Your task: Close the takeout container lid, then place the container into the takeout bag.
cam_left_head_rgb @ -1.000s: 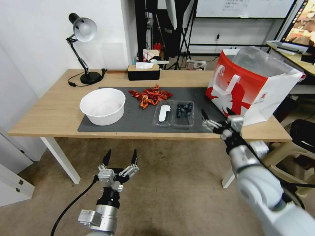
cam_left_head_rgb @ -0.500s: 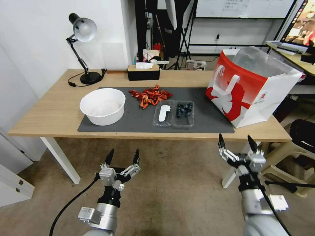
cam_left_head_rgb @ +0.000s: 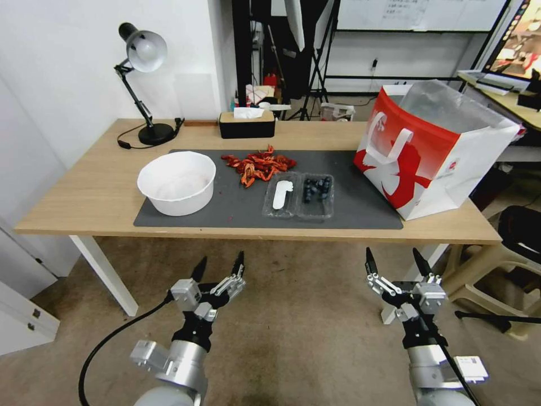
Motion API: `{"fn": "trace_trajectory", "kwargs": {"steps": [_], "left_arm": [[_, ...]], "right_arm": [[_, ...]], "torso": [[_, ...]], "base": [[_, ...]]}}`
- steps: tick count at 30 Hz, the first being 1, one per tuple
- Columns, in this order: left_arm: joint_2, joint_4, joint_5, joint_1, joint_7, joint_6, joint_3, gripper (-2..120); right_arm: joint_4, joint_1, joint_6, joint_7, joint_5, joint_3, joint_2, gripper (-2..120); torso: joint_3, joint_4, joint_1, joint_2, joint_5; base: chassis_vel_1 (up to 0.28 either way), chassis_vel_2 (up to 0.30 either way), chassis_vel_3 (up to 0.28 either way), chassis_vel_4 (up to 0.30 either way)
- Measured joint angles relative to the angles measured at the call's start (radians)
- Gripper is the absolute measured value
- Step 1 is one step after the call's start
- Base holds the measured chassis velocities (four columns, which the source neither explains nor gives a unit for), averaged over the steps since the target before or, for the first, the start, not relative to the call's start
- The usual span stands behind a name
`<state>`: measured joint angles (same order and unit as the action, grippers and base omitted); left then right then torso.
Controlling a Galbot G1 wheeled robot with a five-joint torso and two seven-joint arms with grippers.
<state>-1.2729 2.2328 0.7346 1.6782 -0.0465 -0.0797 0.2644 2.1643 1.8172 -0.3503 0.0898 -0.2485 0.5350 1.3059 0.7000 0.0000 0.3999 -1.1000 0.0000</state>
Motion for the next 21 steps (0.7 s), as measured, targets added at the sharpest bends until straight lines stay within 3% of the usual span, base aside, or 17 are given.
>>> {"fn": "trace_trajectory", "kwargs": {"steps": [3, 4, 8, 10, 12, 13, 16, 17, 21], "left_arm": [[0.049, -0.002, 0.16, -0.076, -0.007, 0.031, -0.034, 100], [0.049, -0.002, 0.16, -0.076, -0.007, 0.031, -0.034, 100], [0.111, -0.014, 0.441, -0.25, -0.047, 0.061, -0.108, 100], [0.115, -0.017, 0.486, -0.283, -0.062, 0.066, -0.123, 100], [0.116, -0.028, 0.572, -0.361, -0.132, 0.08, -0.167, 100], [0.116, -0.028, 0.572, -0.361, -0.132, 0.08, -0.167, 100], [0.098, -0.048, 0.66, -0.458, -0.257, 0.105, -0.224, 100], [0.098, -0.048, 0.66, -0.458, -0.257, 0.105, -0.224, 100], [0.061, -0.079, 0.72, -0.56, -0.382, 0.119, -0.281, 100]], "right_arm": [[0.0, 0.007, -0.011, -0.022, 0.002, 0.007, 0.013, 100], [0.0, 0.007, -0.011, -0.022, 0.002, 0.007, 0.013, 100], [0.008, 0.008, -0.014, -0.041, 0.004, 0.018, 0.026, 100], [0.008, 0.008, -0.014, -0.041, 0.006, 0.019, 0.029, 100], [0.007, 0.007, -0.014, -0.041, 0.011, 0.021, 0.038, 100], [0.007, 0.007, -0.014, -0.041, 0.011, 0.021, 0.038, 100], [0.002, 0.007, -0.013, -0.04, 0.019, 0.023, 0.051, 100], [0.002, 0.007, -0.013, -0.04, 0.019, 0.023, 0.051, 100], [-0.001, 0.009, -0.013, -0.039, 0.024, 0.027, 0.062, 100]], "torso": [[0.0, 0.0, 0.0, 0.0, 0.0], [0.0, 0.0, 0.0, 0.0, 0.0], [0.0, -0.0001, 0.0, 0.0, -0.0001], [0.0, 0.0, 0.0, 0.0, 0.0001], [0.0, 0.0, 0.0, 0.0, 0.0], [0.0, 0.0, 0.0, 0.0, 0.0], [0.0, -0.0001, 0.0, 0.0, 0.0001], [0.0, -0.0001, 0.0, 0.0, 0.0001], [0.0, 0.0001, 0.0, 0.0, 0.0]], "base": [[0.0, 0.0, 0.0, 0.0], [0.0, 0.0, 0.0, 0.0], [0.0, 0.0, 0.0, 0.0], [0.0, 0.0, 0.0, 0.0], [0.0, 0.0, 0.0, 0.0], [0.0, 0.0, 0.0, 0.0], [0.0, 0.0, 0.0, 0.0], [0.0, 0.0, 0.0, 0.0], [0.0, 0.0, 0.0, 0.0]]}}
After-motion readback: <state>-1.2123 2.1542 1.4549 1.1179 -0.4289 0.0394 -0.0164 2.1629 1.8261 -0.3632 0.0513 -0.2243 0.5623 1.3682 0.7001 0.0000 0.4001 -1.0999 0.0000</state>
